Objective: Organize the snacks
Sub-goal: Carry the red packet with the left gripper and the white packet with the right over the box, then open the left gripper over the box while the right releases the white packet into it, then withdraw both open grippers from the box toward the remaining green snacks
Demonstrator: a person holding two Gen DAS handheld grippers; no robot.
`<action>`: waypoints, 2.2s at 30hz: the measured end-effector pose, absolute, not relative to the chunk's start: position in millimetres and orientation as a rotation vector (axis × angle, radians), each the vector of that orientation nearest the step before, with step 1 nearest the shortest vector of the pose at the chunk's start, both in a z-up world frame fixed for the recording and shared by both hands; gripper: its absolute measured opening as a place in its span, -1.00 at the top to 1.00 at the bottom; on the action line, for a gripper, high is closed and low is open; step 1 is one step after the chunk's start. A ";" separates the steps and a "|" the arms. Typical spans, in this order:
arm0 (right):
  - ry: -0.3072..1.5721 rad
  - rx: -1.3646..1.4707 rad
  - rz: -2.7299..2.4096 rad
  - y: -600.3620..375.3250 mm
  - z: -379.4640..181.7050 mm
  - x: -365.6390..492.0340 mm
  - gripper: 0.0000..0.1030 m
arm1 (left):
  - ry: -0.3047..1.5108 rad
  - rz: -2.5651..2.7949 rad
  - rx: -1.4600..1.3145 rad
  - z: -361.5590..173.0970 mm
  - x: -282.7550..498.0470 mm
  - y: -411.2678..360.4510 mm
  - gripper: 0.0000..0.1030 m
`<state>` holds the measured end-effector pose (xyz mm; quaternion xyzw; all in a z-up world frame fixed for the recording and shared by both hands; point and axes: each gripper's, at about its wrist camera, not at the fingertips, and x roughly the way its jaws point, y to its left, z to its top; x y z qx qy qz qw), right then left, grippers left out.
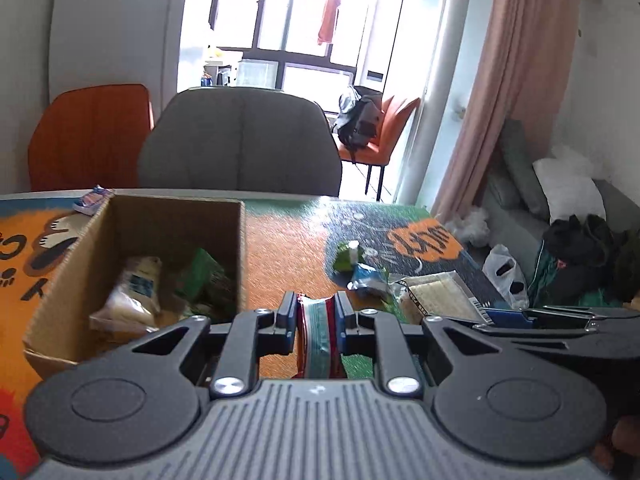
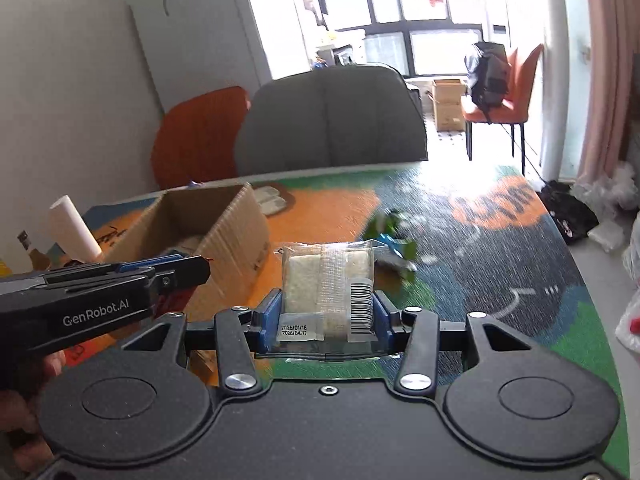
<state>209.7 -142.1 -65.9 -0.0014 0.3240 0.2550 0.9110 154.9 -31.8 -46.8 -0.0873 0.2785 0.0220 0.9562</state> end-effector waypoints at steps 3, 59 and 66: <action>0.654 -0.010 0.546 -129.2 -58.4 211.0 0.13 | 0.547 0.057 -0.173 -38.1 153.0 -21.3 0.65; 0.637 -0.016 0.553 -70.2 -45.5 215.3 -0.17 | 0.560 0.238 -0.289 -34.5 123.9 74.7 -0.76; 0.633 0.017 0.493 -110.0 -49.2 216.6 -0.43 | 0.574 0.180 -0.256 -35.8 133.6 41.2 -0.85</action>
